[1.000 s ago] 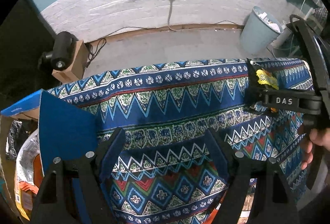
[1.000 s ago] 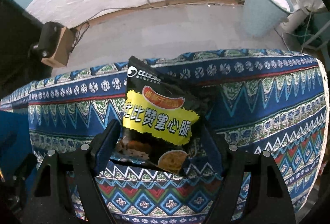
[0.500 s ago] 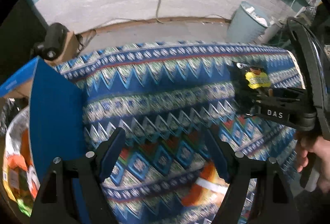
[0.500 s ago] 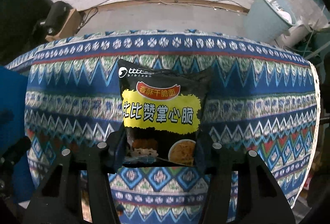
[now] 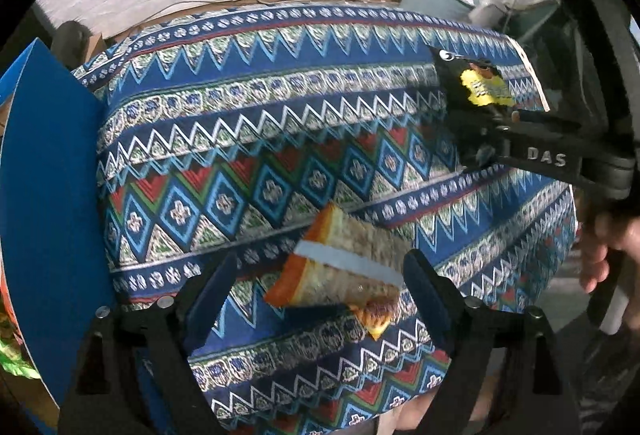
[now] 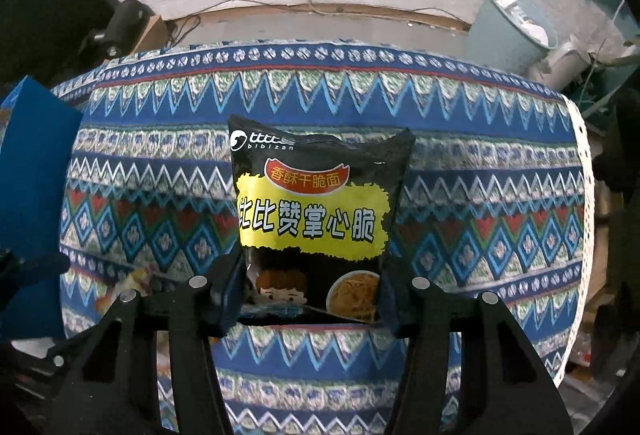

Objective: Organize snacks
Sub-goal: 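Grasp the beige chip bag with white band with the left tool while the right tool holds the black-and-yellow bag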

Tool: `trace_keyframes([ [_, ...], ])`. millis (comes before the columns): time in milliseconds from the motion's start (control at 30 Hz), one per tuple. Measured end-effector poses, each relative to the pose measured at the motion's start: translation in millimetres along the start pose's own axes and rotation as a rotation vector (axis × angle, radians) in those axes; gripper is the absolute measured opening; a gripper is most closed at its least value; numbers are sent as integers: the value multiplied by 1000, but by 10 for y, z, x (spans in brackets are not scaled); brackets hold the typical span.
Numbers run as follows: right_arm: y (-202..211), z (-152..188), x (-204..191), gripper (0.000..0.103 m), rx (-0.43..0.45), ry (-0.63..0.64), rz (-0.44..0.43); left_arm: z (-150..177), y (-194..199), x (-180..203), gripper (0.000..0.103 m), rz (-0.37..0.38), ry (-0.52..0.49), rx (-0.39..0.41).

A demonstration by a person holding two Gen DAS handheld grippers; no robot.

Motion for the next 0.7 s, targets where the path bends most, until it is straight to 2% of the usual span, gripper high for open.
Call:
trace_keyframes([
  [400,177,594,279,54,-36,-14,4,139,-263,268,88,-24,-91,-35],
  [700,172,719,352,54,-42,-48,-29,158,-541,431,90,-103,-175,-70],
])
Point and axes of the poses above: each gripper's, at about its wrist camera, not at the fingertips, and y roughly against the way its jaws point, x to its right, z to its underside, the point moved 5 cm from there along -y, roughly the way its jaws point, and after that the axes turned 3 degrees about -x, right-handed, at the moved point
